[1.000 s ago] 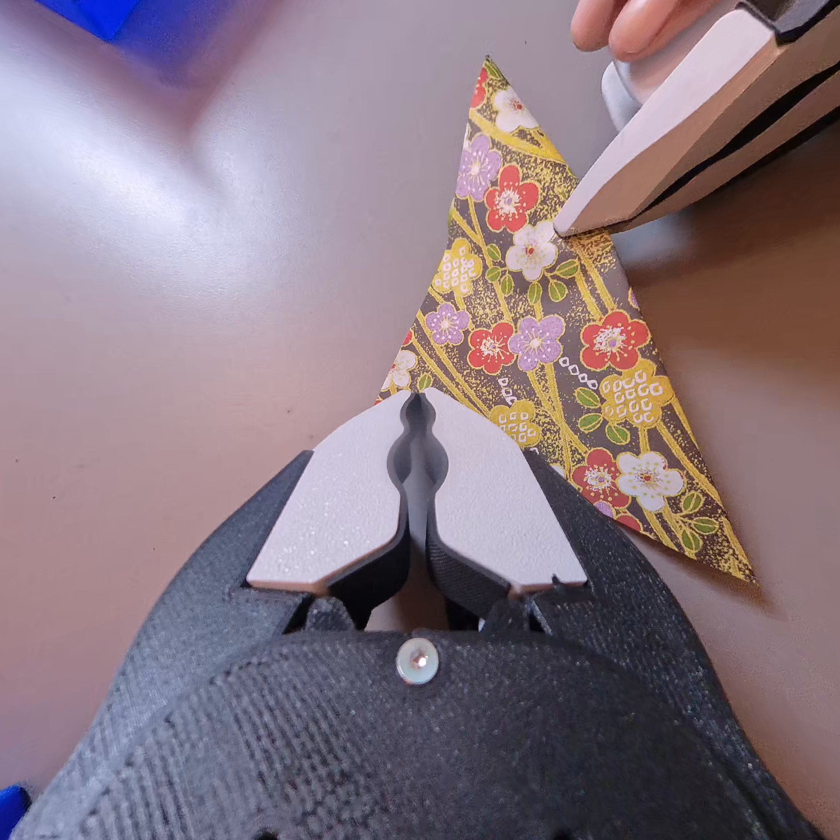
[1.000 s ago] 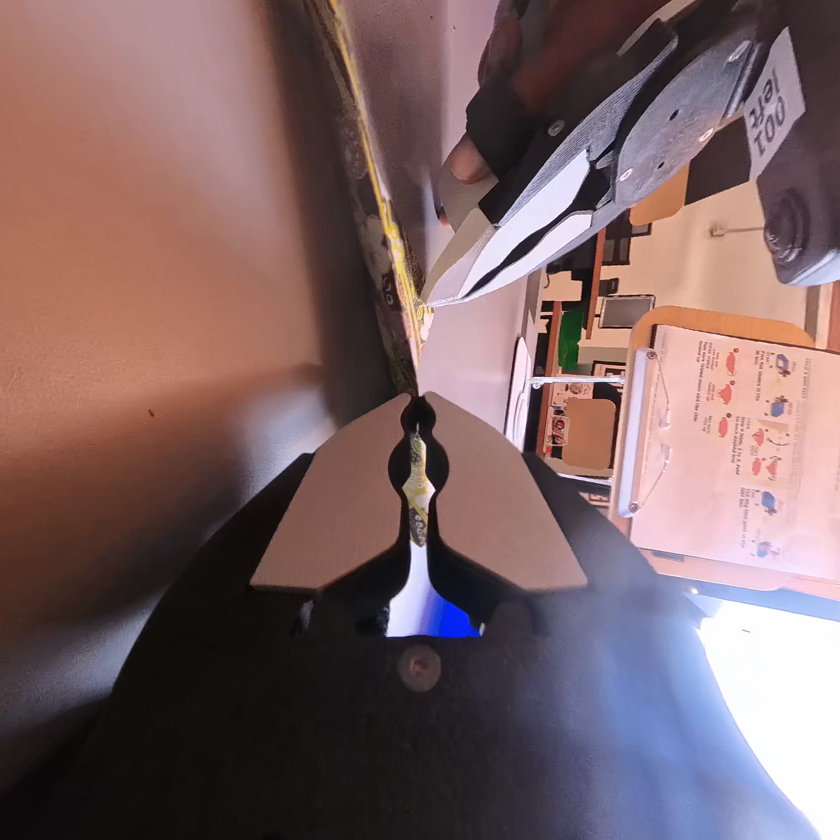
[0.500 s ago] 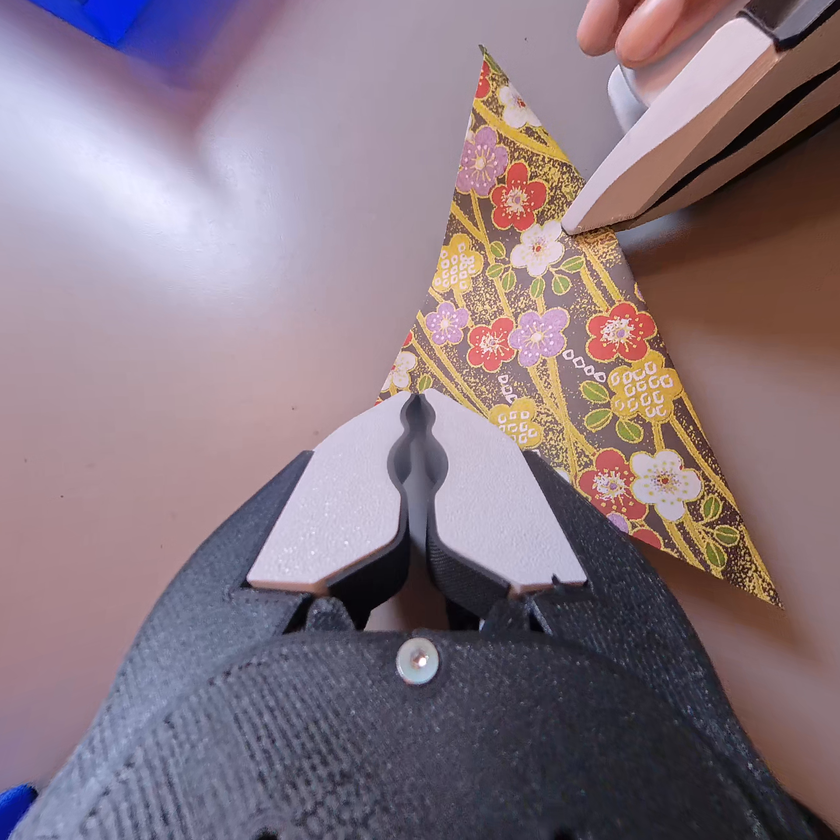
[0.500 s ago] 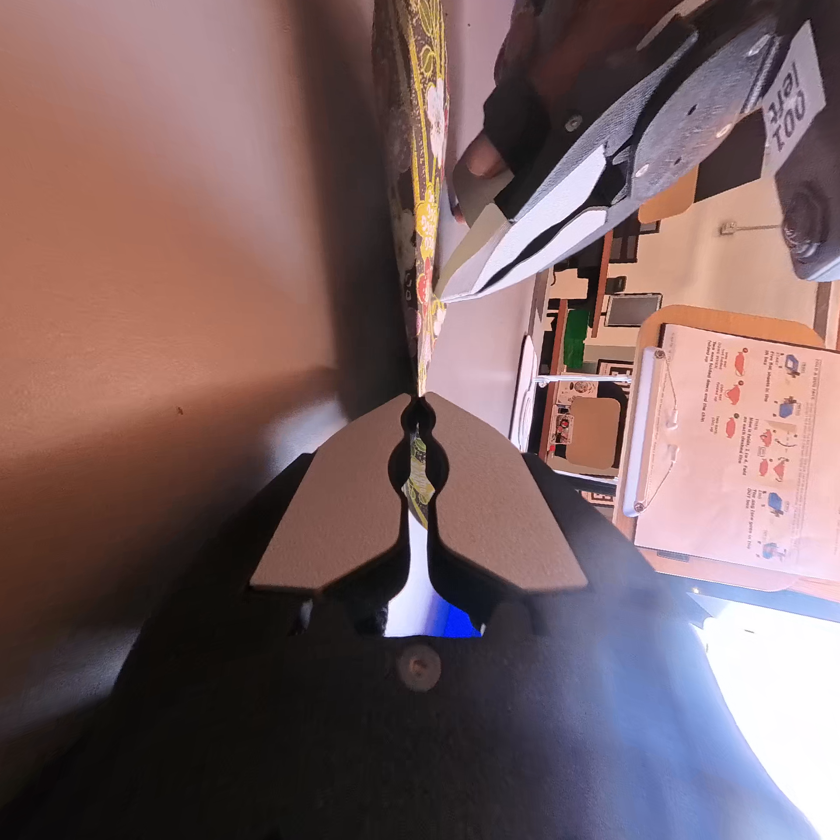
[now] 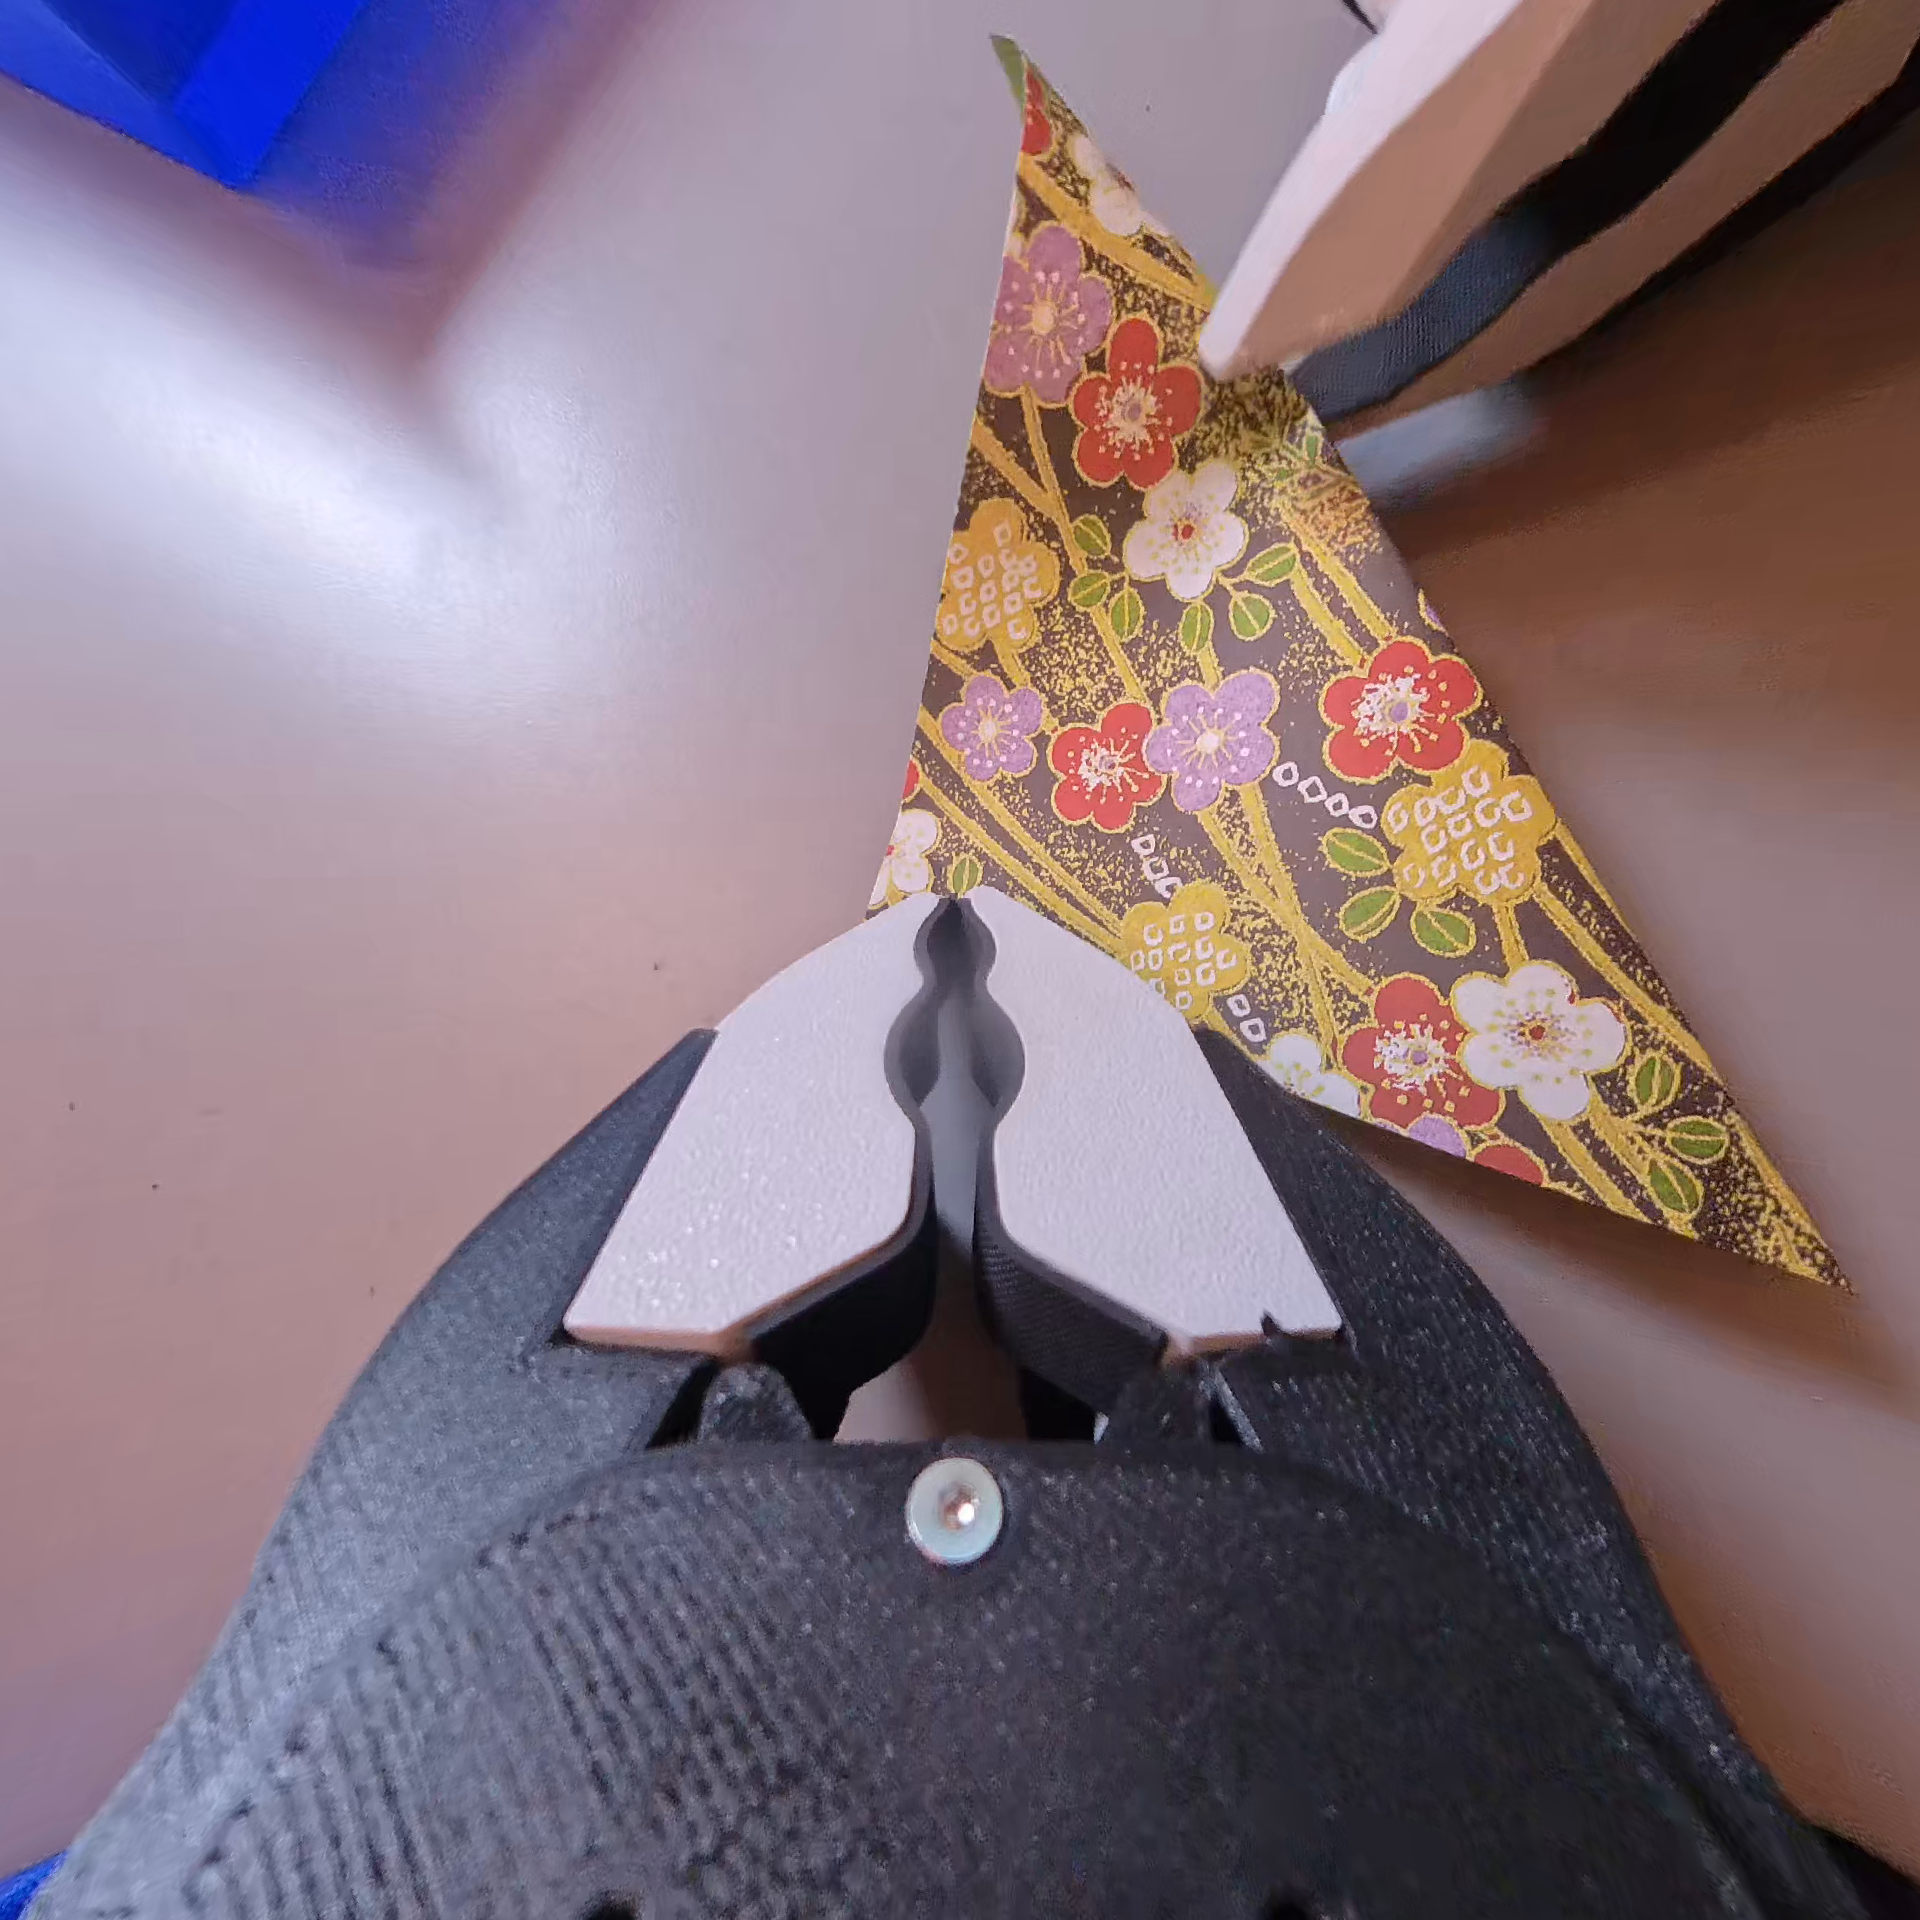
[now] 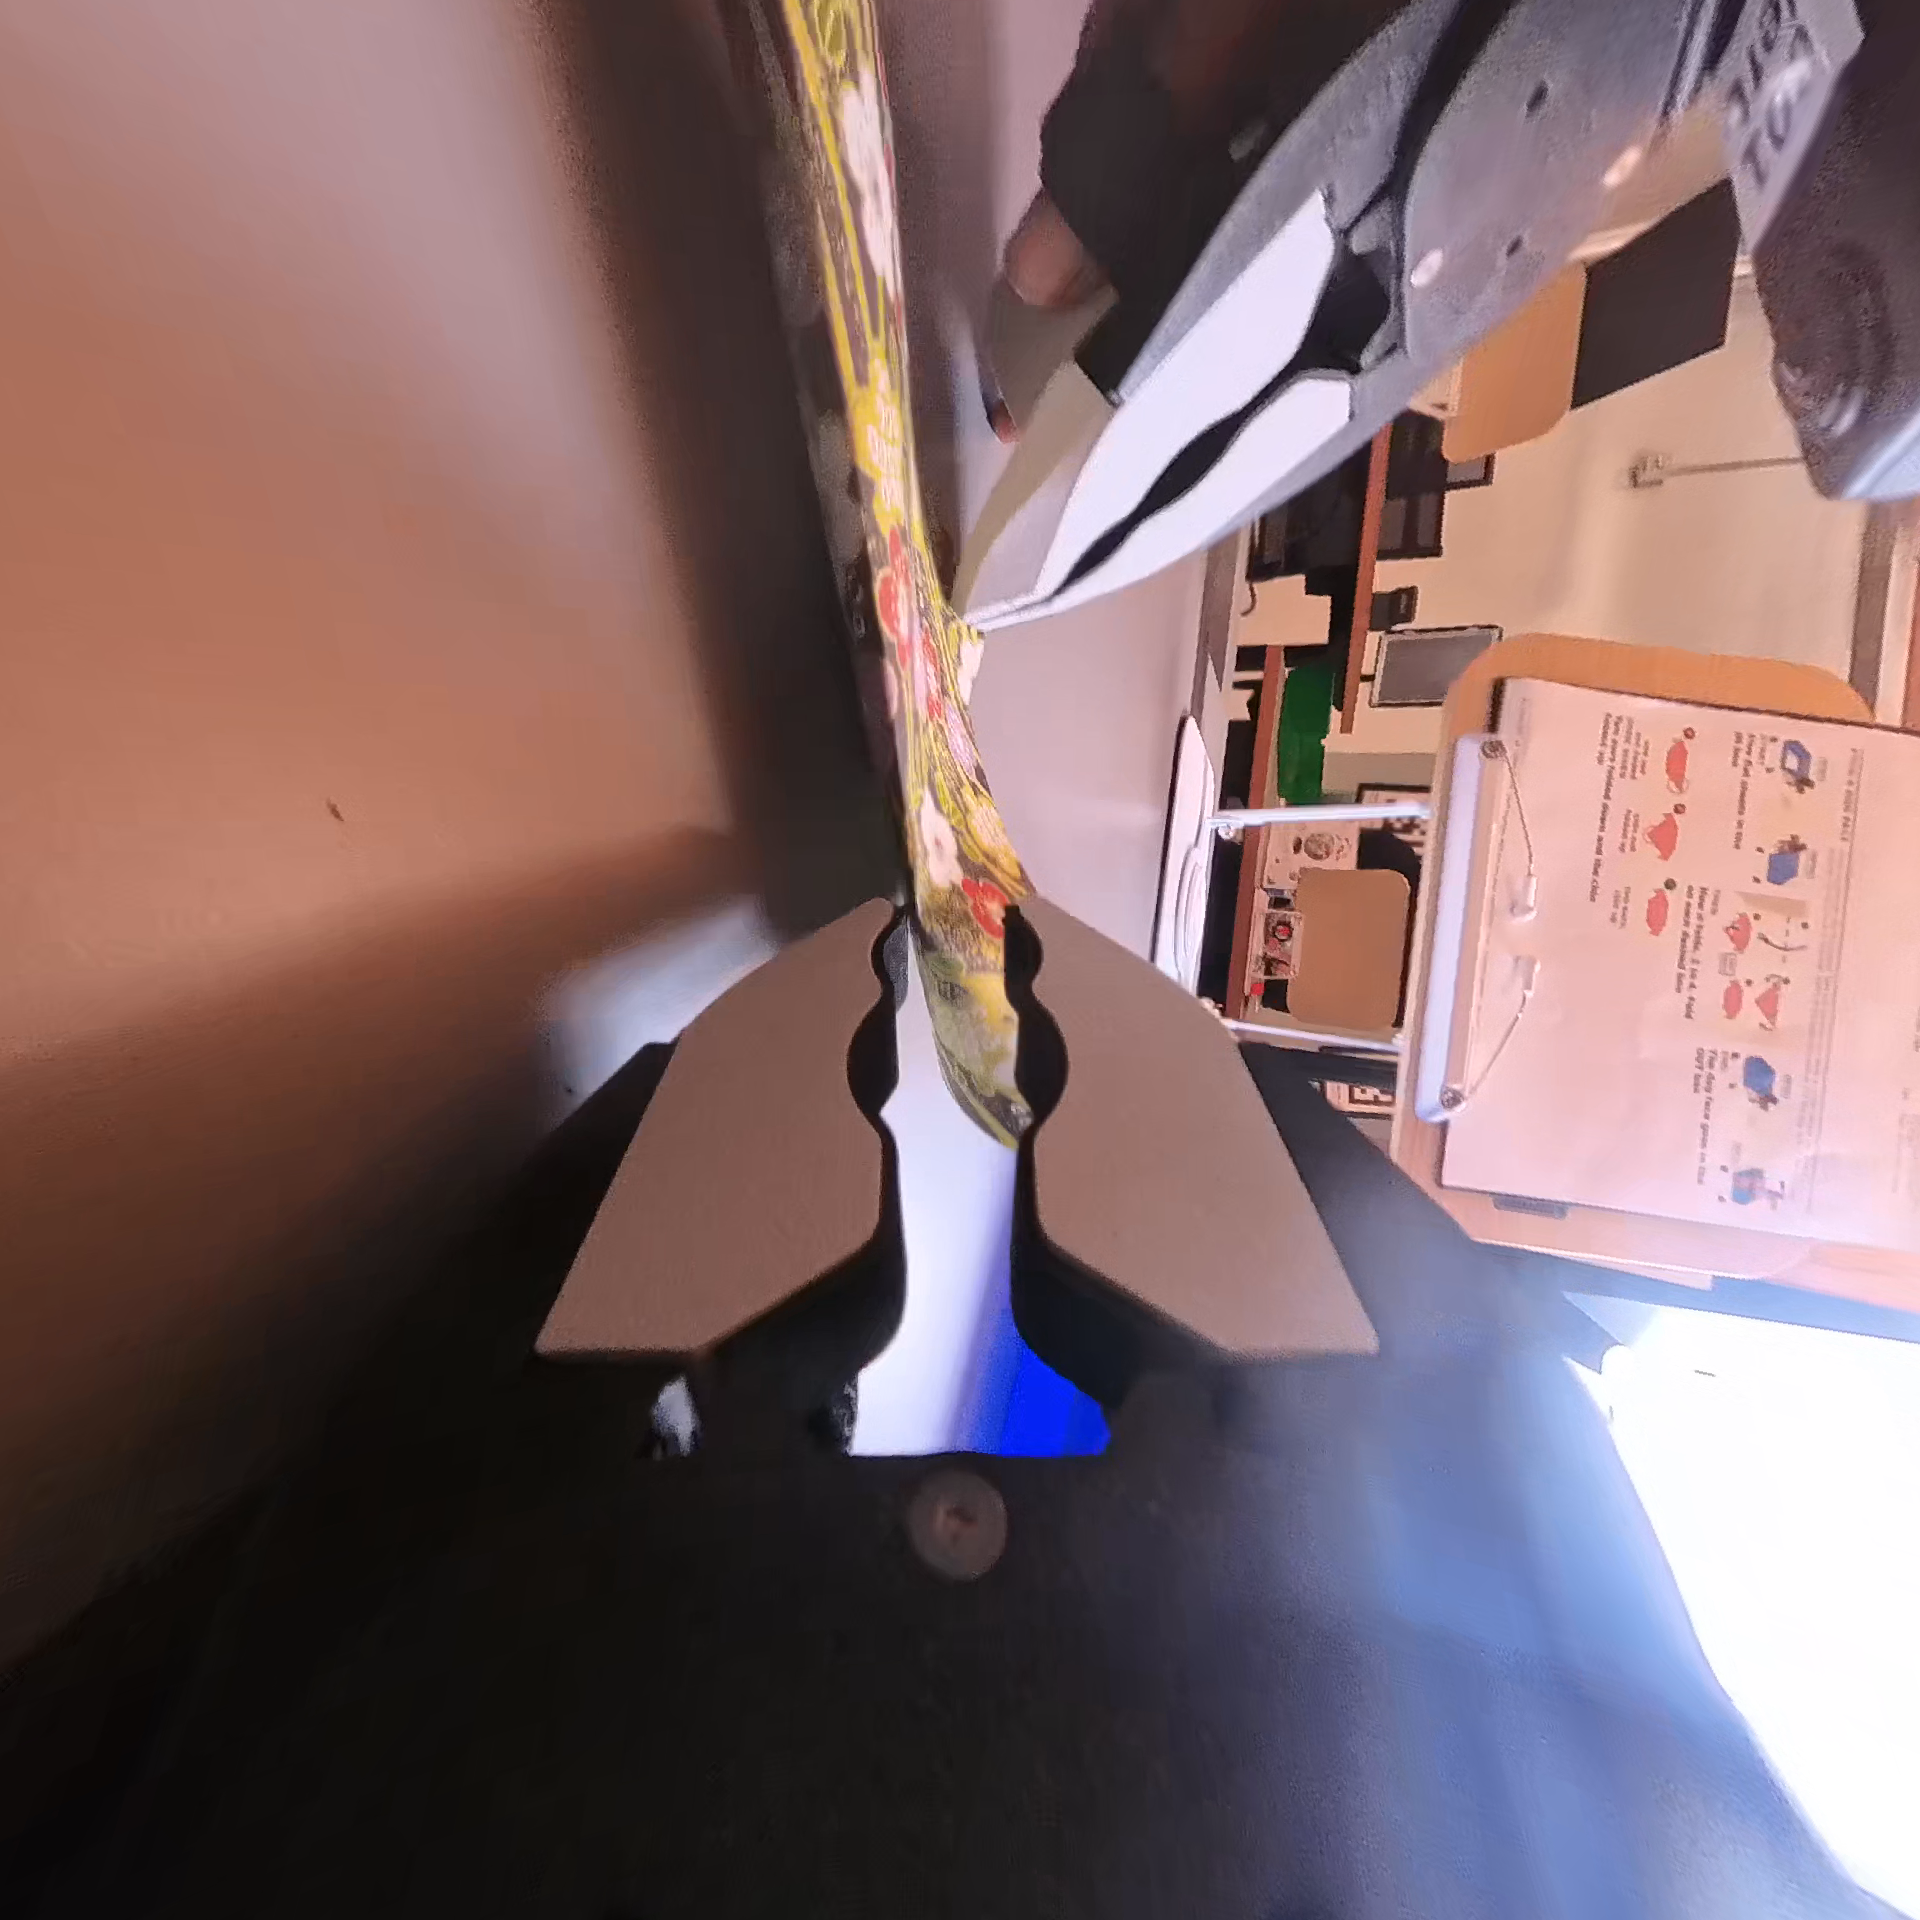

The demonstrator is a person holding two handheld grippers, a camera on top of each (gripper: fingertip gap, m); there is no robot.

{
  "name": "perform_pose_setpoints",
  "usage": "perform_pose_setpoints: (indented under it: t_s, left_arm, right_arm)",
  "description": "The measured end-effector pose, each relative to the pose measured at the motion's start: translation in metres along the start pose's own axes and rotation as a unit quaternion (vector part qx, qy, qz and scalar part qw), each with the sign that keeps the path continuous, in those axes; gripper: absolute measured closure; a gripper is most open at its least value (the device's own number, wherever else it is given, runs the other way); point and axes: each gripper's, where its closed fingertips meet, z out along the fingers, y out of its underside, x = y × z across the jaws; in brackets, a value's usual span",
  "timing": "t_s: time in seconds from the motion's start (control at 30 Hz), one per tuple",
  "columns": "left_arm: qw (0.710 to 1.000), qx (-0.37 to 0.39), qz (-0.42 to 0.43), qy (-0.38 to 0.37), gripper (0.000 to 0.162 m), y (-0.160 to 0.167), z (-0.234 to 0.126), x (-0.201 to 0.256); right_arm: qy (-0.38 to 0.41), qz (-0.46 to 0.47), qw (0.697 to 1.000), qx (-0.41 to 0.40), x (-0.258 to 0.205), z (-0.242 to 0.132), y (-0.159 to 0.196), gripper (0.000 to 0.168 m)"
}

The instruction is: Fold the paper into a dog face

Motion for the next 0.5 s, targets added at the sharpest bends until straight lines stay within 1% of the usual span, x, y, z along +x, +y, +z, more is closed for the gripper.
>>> perform_pose_setpoints:
  t_s: [0.13, 0.2, 0.27, 0.4, 0.5]
  left_arm:
    - [1.000, 0.002, 0.002, 0.002, 0.162, 0.000, 0.000, 0.000]
    - [1.000, 0.003, 0.003, 0.004, 0.162, 0.000, 0.000, 0.000]
    - [1.000, 0.003, 0.003, 0.003, 0.162, 0.000, 0.000, 0.000]
    - [1.000, 0.003, 0.003, 0.006, 0.162, 0.000, 0.000, 0.000]
    - [1.000, 0.004, 0.003, 0.008, 0.162, 0.000, 0.000, 0.000]
  right_arm:
    - [0.012, -0.017, 1.000, -0.021, 0.007, 0.003, 0.016, 0.150]
    - [0.011, -0.026, 0.999, -0.022, 0.006, 0.005, 0.017, 0.155]
    - [0.011, -0.034, 0.999, -0.018, 0.004, 0.006, 0.018, 0.156]
    - [0.008, -0.043, 0.999, -0.009, 0.009, 0.003, 0.021, 0.146]
    - [0.002, -0.080, 0.997, -0.003, 0.010, 0.006, 0.026, 0.138]
